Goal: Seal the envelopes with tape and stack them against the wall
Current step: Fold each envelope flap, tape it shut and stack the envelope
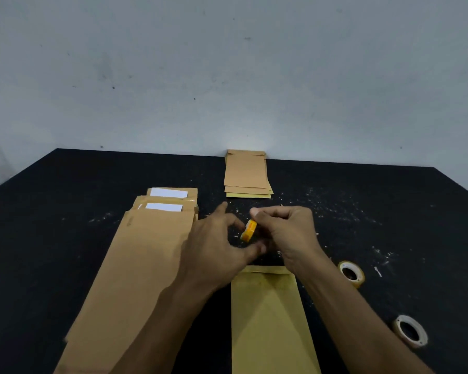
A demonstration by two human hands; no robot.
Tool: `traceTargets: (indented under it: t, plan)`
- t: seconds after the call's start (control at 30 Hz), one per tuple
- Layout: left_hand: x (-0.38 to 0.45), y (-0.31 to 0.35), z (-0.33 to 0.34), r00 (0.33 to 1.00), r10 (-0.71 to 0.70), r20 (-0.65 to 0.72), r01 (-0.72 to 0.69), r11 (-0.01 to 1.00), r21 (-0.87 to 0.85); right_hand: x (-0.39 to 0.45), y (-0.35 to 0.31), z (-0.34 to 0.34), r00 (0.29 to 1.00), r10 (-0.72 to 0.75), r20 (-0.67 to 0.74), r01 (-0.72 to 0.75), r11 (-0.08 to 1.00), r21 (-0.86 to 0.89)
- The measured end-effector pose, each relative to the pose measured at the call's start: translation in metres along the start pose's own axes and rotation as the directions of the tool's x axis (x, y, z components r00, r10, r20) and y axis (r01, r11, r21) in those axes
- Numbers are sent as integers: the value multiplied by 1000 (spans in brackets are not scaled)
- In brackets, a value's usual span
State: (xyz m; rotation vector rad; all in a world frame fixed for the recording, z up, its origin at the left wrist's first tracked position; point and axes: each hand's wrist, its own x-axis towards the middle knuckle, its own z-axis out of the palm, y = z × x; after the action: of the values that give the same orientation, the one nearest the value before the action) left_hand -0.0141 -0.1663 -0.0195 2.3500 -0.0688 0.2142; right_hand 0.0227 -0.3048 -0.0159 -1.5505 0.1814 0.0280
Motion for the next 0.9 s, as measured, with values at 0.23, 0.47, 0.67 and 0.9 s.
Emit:
traceTargets:
  t: [0.23, 0.47, 0.67, 0.9]
  plan:
    - [18, 1, 10, 994, -109, 30, 96, 952, 290, 39, 25, 2, 990, -135, 50, 138, 800, -583]
    - [29, 6, 15, 986, -143, 83, 96, 903, 418, 47, 28, 10, 965, -246, 93, 213, 526, -824]
    - [26, -3, 6, 997, -55, 60, 33, 945, 326, 53, 31, 7, 956, -294, 28, 191, 543, -818]
    - [13, 2, -24, 997, -78, -18, 31, 580, -814, 41, 13, -3, 945, -323, 46, 271, 698, -663]
